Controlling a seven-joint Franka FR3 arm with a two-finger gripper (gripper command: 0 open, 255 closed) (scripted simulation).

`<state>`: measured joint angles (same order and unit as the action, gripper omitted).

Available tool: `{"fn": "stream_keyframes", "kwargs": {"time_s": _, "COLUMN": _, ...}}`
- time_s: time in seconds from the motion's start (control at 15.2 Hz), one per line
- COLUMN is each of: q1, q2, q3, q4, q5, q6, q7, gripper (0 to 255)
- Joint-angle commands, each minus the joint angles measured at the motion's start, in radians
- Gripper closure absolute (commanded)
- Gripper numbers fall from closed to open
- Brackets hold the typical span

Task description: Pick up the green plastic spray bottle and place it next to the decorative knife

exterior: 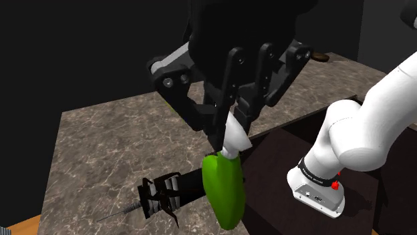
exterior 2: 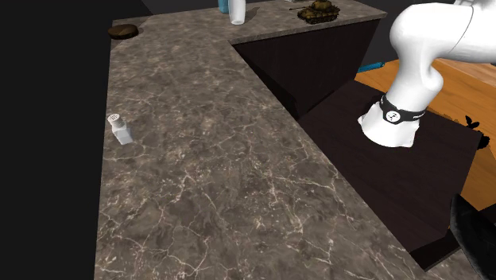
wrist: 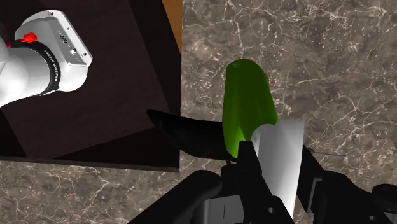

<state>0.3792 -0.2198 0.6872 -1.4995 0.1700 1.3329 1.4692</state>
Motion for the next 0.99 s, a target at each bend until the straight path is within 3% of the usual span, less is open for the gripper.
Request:
{"fn": "stream_keyframes", "kwargs": {"time_s": 0.0, "q1": 0.014, "q2": 0.069, "q3": 0.065, "q4": 0.07, "q5": -0.036, "q6": -0.007, "q7": 0.081, "gripper": 255}}
{"fn": "stream_keyframes", "kwargs": {"time_s": 0.26, "q1": 0.091, "q2": 0.257, "q3": 0.203, "q4": 0.248, "q5": -0.173, "q6": -0.048, "q7": 0.267, "gripper": 255}}
{"fn": "stream_keyframes", "kwargs": {"time_s": 0.4, "q1": 0.18, "q2": 0.379, "q3": 0.258, "q4": 0.364, "q5": -0.281, "q6": -0.088, "q7": 0.369, "gripper": 255}}
{"fn": "stream_keyframes", "kwargs": {"time_s": 0.53, "q1": 0.304, "q2": 0.493, "q3": 0.273, "q4": 0.493, "q5": -0.387, "q6": -0.141, "q7": 0.448, "gripper": 255}}
{"fn": "stream_keyframes", "kwargs": {"time_s": 0.92, "q1": 0.197, "q2": 0.383, "q3": 0.264, "q4": 0.285, "q5": -0.282, "q6": -0.007, "q7": 0.399, "gripper": 255}}
